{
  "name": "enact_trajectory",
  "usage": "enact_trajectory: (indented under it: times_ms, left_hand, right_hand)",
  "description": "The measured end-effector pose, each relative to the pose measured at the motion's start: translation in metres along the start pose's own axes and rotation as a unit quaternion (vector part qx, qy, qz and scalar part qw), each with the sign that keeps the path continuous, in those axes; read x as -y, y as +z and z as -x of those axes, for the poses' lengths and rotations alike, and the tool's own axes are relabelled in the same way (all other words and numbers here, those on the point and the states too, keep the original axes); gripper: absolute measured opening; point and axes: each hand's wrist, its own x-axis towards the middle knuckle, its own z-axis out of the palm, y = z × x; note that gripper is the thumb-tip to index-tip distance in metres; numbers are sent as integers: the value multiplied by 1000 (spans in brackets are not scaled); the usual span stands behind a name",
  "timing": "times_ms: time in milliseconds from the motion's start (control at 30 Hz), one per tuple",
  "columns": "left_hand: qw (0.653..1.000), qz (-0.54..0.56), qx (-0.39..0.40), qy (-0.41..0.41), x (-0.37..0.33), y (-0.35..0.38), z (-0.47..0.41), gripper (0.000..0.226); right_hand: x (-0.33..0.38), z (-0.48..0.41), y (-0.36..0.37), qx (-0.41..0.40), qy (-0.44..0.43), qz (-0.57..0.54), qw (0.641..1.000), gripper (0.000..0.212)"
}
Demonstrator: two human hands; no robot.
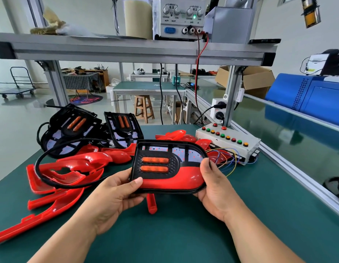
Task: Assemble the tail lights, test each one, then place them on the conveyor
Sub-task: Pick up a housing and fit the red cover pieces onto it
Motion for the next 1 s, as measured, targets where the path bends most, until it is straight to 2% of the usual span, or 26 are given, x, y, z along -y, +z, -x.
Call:
enact_trajectory:
  times_ms: [100,233,300,367,433,867,1000]
  left_hand:
    - [1000,6,-14,10,-1,-4,0,36]
    - [1000,4,-4,19,-3,-9,3,34]
    - [1000,-2,6,26,-3,-9,4,36]
    - [999,-6,7,36,-3,-8,5,39]
    - [999,-7,2,46,-3,-6,5,41]
    - [997,-15,3,76,0,-4,2,38]
    - [996,-39,-7,80,0,-4,-3,48]
  right_hand:
    - [3,5,1,52,22,23,998,102]
    - [6,9,-1,75,42,21,996,92]
    - [6,10,-3,75,47,20,996,80]
    - [5,11,-3,69,44,17,996,59]
    - [4,11,-4,62,42,17,997,52]
    - [6,11,-6,50,25,18,998,53]
    - [8,8,-4,38,-1,-30,999,47]
